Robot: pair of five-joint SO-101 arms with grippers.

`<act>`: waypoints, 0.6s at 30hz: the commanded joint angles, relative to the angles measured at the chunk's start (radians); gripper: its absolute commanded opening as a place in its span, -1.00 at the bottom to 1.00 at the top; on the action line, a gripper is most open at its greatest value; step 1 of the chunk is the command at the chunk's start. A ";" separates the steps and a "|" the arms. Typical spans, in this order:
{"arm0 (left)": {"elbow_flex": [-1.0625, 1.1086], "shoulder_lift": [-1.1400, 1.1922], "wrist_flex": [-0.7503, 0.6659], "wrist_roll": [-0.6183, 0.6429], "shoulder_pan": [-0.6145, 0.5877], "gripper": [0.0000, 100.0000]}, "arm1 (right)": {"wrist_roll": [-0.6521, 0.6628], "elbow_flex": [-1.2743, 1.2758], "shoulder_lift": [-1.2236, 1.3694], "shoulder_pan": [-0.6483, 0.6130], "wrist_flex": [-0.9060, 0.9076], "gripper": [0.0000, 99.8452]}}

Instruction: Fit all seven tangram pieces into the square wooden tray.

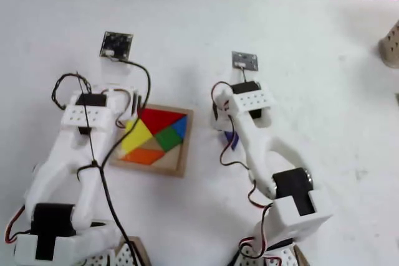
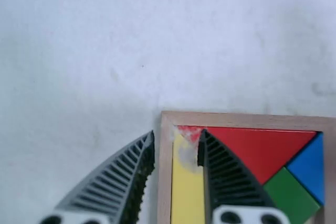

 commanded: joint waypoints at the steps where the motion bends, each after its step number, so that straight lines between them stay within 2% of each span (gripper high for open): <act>1: -0.011 -0.008 -0.020 0.014 0.001 -0.69 | 0.103 -0.035 -0.054 0.001 0.019 -0.74; 4: -0.012 -0.010 -0.020 0.014 -0.007 -0.69 | 0.186 -0.037 -0.056 -0.035 0.021 -0.74; 8: -0.051 -0.002 -0.018 0.043 -0.081 -0.70 | 0.258 -0.064 -0.088 -0.096 0.081 -0.74; 13: -0.058 -0.002 -0.055 0.207 -0.162 -0.69 | 0.333 -0.083 -0.197 -0.159 0.120 -0.74; 18: -0.055 -0.001 -0.100 0.334 -0.234 -0.69 | 0.439 -0.080 -0.246 -0.272 0.119 -0.74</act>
